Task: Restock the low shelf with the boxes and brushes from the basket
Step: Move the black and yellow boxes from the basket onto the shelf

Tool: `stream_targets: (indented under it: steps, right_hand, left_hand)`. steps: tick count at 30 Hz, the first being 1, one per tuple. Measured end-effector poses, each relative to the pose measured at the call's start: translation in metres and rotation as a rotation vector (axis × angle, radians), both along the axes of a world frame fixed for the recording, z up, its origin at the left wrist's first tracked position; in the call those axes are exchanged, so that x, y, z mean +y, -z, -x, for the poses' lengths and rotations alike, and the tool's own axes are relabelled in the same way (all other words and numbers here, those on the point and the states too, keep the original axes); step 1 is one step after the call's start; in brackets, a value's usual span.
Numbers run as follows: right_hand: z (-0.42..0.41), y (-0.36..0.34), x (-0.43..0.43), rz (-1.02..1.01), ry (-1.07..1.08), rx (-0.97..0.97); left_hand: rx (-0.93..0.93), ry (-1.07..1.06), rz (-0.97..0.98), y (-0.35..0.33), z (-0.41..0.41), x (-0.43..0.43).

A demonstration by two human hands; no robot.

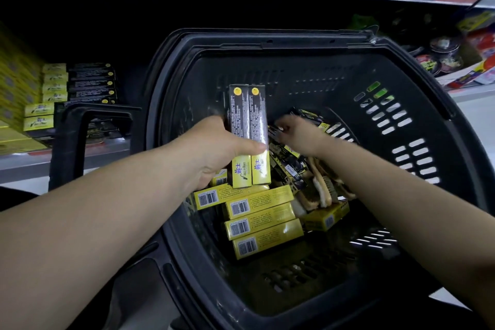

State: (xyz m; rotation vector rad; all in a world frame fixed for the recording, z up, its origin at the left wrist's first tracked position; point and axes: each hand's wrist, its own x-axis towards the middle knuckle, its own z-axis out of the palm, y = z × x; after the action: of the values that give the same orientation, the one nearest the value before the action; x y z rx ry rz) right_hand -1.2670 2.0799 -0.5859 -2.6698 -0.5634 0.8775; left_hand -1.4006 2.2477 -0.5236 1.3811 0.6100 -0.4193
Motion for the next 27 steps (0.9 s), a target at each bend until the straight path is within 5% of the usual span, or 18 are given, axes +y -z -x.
stream_targets:
  steps: [3, 12, 16, 23, 27]
  right_hand:
    - [0.01, 0.039, -0.013, 0.322, -0.162, -0.064]
    - [0.004, 0.041, 0.0, 0.223, -0.07, -0.24]
    - [0.013, 0.04, -0.017, 0.22, -0.103, -0.077]
    - [0.019, 0.057, -0.01, 0.389, -0.174, -0.22]
    - [0.017, 0.045, 0.0, 0.379, -0.151, -0.121]
  left_hand:
    - [-0.012, 0.017, 0.016, -0.001, 0.001, 0.0]
    - [-0.033, 0.031, 0.011, -0.008, 0.001, 0.0]
    - [-0.054, 0.033, 0.021, -0.014, 0.007, 0.0]
    - [-0.078, 0.028, 0.035, -0.018, 0.015, 0.007]
    - [-0.134, 0.008, 0.085, -0.023, 0.015, 0.008]
